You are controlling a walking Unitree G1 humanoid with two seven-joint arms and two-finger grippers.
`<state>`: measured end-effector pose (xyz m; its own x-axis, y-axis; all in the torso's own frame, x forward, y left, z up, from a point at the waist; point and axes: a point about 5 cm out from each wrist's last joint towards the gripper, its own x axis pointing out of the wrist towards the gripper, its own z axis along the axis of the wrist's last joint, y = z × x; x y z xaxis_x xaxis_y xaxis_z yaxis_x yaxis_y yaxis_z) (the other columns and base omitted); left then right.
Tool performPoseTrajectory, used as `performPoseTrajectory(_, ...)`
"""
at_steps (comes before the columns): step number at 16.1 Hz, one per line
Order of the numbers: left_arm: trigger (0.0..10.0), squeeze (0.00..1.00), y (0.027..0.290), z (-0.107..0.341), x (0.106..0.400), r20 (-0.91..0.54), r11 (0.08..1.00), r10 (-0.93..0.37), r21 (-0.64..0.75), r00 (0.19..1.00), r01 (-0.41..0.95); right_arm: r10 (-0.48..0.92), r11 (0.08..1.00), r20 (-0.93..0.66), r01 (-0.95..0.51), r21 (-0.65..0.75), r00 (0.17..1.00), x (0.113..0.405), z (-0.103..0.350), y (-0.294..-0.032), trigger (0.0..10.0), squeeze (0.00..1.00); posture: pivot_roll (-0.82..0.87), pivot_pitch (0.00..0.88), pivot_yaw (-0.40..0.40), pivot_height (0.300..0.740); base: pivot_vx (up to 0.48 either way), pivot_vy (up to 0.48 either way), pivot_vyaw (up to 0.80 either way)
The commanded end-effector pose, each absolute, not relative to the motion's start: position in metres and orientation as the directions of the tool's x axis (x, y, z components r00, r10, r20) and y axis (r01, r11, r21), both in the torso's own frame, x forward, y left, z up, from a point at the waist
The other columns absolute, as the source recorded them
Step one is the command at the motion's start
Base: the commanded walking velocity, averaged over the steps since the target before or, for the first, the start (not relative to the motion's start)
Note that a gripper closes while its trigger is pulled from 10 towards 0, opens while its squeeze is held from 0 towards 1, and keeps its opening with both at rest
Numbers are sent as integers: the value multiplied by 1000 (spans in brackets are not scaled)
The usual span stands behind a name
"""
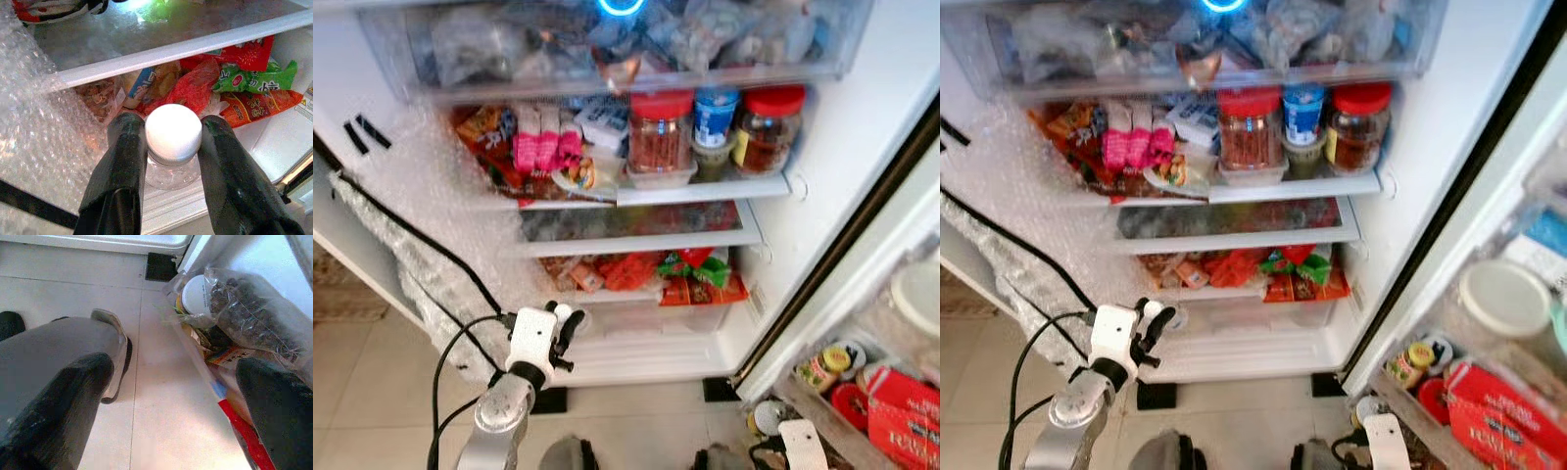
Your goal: Restocking fridge
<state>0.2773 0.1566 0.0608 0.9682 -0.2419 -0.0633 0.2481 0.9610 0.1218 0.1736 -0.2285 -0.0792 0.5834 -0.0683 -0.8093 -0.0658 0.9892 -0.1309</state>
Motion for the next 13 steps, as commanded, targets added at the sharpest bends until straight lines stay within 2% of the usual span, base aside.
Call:
performPoseTrajectory(1, 10000, 0, 159, 61, 276, -63, 956, -249, 146, 966, 256, -57, 992, -844, -66, -109, 534, 159, -87, -224, 10000, 0, -5, 145, 38, 653, 0, 0, 0)
performPoseTrajectory(3, 10000, 0, 157, 60, 279, -94, 927, -280, 231, 955, 294, -44, 993, -846, -71, -96, 531, 159, -88, -223, 10000, 0, -8, 150, 39, 653, 0, 0, 0)
performPoseTrajectory(13, 10000, 0, 157, 67, 286, -68, 923, -273, 263, 960, 281, -22, 993, -837, -86, -83, 546, 162, -86, -221, 10000, 0, -8, 153, 41, 653, 0, 0, 0)
